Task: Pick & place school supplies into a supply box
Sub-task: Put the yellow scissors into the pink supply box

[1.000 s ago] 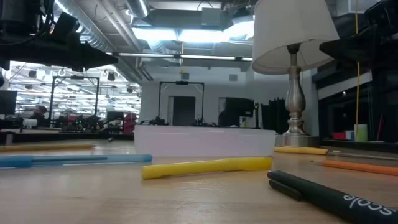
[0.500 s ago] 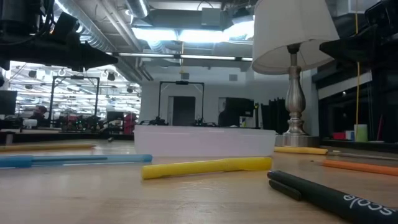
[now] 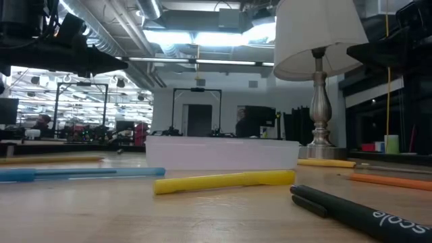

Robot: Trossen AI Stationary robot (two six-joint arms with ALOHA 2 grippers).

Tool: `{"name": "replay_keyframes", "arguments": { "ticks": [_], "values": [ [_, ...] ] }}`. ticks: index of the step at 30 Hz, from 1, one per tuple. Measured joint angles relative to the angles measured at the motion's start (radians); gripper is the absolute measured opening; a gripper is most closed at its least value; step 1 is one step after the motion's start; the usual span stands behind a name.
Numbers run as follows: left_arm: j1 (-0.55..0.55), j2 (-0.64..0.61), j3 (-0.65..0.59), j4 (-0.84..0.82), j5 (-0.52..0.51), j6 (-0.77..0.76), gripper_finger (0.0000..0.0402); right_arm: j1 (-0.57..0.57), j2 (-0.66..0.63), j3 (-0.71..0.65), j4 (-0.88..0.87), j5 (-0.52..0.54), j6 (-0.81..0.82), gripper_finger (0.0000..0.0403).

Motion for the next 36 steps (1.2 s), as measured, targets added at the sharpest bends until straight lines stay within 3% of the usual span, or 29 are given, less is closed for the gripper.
{"name": "replay_keyframes", "arguments": {
  "ticks": [8,19,24,36],
  "values": [
    [0.000,0.005,0.000,-0.014,0.156,-0.011,0.0003,0.000,0.000,0.000,0.000,0.001,0.087,0.0008],
    [0.000,0.021,0.000,-0.050,0.156,-0.026,0.0003,-0.001,0.000,0.000,0.005,0.056,0.049,0.0003],
    [0.000,0.028,0.000,-0.052,0.153,-0.021,0.0003,-0.001,0.000,0.000,0.012,0.152,0.070,0.0003],
    [0.000,0.028,0.000,-0.055,0.174,-0.018,0.0003,-0.001,0.000,0.000,0.011,0.157,0.044,0.0006]
  ]
}}
